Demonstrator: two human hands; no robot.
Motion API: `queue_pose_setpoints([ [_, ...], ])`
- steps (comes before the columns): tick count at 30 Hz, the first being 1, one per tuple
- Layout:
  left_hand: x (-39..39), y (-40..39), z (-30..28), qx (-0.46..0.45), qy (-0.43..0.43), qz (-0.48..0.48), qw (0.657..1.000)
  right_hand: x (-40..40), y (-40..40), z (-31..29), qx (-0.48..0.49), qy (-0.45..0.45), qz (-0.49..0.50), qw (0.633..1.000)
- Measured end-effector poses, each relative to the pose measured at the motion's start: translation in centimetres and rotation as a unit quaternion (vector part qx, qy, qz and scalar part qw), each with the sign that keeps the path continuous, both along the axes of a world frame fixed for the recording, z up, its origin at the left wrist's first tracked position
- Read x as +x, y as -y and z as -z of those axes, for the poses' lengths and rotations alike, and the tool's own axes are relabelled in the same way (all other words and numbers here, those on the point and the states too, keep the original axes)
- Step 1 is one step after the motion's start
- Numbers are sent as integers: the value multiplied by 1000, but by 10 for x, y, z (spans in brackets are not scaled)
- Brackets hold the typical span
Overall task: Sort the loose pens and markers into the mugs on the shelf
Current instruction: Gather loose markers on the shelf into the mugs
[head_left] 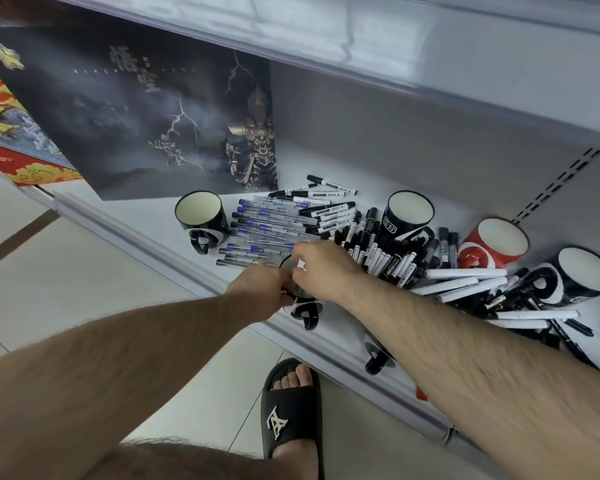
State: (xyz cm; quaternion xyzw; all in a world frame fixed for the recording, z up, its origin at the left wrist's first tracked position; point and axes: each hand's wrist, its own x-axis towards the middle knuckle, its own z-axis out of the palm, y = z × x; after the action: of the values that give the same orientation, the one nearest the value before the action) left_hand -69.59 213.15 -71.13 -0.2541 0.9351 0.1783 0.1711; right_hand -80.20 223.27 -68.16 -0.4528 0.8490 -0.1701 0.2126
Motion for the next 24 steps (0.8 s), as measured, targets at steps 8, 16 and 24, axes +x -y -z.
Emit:
queue_pose_setpoints([
  [8, 4, -6, -14, 24, 66, 61, 996, -6, -23, 2, 92, -37, -18, 995],
  [16, -8, -10, -62, -49, 24, 25, 998, -13, -47, -2, 106, 40, -3, 994],
  [24, -64, -97, -97, -53, -181, 147, 971, -43, -142, -28, 19, -32, 143, 989],
])
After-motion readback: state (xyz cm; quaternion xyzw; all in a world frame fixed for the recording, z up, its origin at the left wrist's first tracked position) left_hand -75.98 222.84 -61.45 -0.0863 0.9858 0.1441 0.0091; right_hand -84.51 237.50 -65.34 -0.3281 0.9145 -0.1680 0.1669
